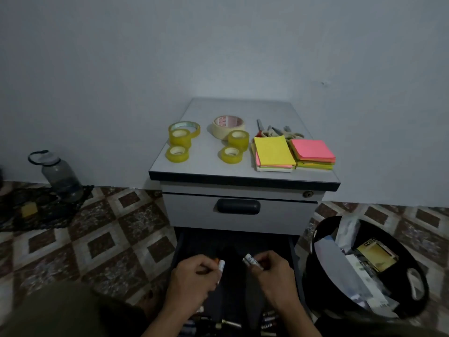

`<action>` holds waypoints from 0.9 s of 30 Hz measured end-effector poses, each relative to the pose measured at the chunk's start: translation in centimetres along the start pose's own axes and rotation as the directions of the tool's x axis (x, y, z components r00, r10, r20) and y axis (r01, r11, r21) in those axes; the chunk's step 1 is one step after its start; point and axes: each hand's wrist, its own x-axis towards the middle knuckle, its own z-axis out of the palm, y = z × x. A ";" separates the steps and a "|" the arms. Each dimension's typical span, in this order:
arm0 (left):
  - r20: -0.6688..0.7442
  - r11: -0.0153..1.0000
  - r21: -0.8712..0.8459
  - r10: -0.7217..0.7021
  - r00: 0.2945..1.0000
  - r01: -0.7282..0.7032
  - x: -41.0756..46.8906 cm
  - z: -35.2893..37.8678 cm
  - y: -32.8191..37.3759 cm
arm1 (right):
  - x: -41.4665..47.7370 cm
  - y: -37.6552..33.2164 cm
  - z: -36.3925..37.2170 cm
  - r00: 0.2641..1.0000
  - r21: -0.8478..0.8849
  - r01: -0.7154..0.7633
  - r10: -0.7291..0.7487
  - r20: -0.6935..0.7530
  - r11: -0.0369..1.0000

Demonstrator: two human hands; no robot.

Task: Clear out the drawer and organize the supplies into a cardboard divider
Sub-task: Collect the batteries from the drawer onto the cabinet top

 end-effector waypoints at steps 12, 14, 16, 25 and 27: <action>-0.296 0.907 -0.018 0.397 0.869 -0.420 0.7 -8.6 16.5 | 2.2 -16.5 -8.1 0.916 0.038 0.392 -0.386 -0.113 0.919; -0.312 0.908 0.031 0.405 0.859 -0.417 2.9 -9.5 18.8 | 4.2 -19.6 -8.6 0.901 0.008 0.417 -0.413 -0.131 0.909; -0.312 0.914 0.104 0.405 0.860 -0.393 5.1 -9.9 20.8 | 6.5 -22.3 -8.5 0.897 -0.016 0.423 -0.421 -0.133 0.906; -0.303 0.886 0.403 0.367 0.879 -0.230 12.9 -9.4 23.1 | 14.1 -26.8 -4.7 0.880 -0.254 0.423 -0.461 -0.112 0.870; -0.286 0.838 0.497 0.405 0.869 -0.227 13.7 -9.2 22.8 | 14.9 -26.8 -4.1 0.871 -0.306 0.431 -0.480 -0.105 0.849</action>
